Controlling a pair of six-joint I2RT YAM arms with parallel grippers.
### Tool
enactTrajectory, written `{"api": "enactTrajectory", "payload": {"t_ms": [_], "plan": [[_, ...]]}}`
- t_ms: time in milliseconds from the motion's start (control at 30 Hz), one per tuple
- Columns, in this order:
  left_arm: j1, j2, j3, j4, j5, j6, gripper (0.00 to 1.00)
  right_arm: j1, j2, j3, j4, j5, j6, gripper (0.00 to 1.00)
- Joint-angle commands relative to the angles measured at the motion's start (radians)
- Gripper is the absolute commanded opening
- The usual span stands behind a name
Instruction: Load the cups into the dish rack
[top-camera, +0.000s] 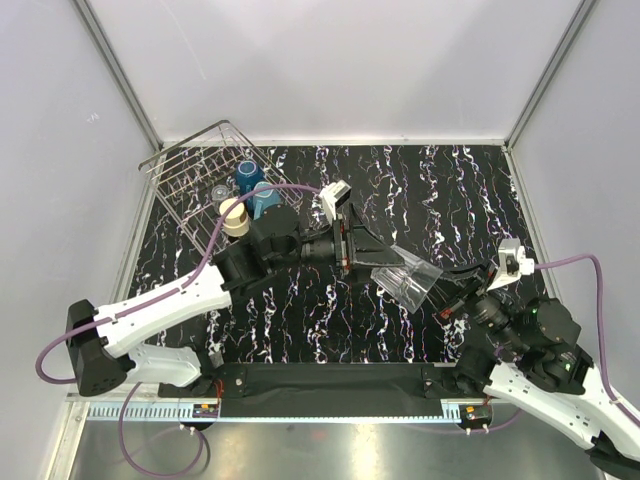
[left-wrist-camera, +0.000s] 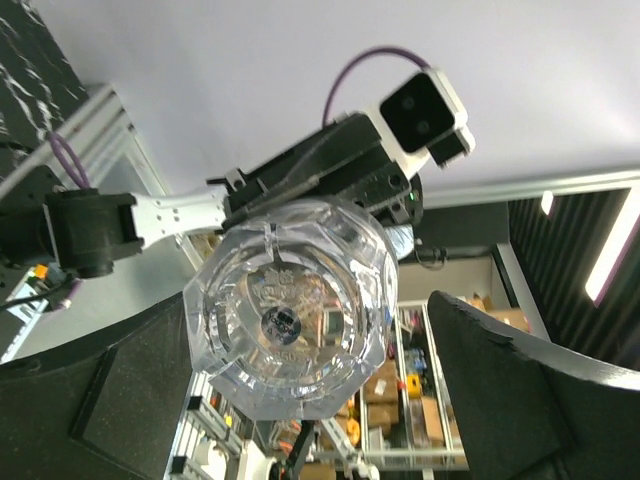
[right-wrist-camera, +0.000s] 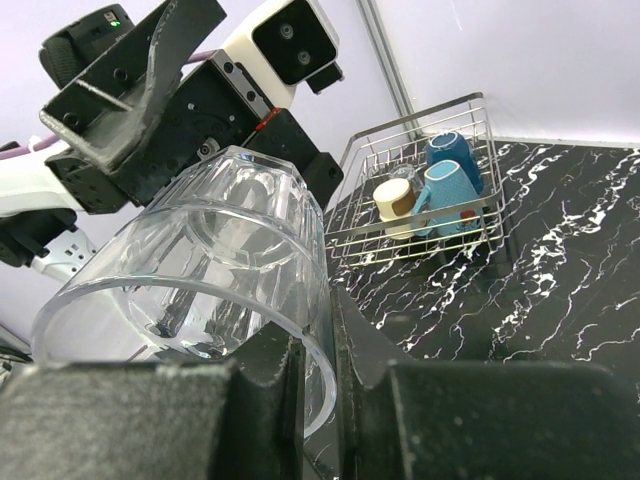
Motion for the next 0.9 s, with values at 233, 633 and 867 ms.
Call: {"api": "enactTrajectory", "payload": {"t_ms": [233, 633, 867], "plan": [[-0.003, -0.041, -0.067, 0.264, 0.183, -0.038, 0.92, 0.002, -0.033, -0.003, 0.056, -0.078, -0.002, 0.0], [-0.003, -0.037, -0.096, 0.335, 0.22, -0.049, 0.8, 0.002, -0.004, 0.024, 0.014, -0.132, 0.018, 0.0], [-0.003, -0.046, -0.108, 0.375, 0.23, -0.05, 0.55, 0.002, 0.037, 0.027, 0.036, -0.157, 0.012, 0.0]]}}
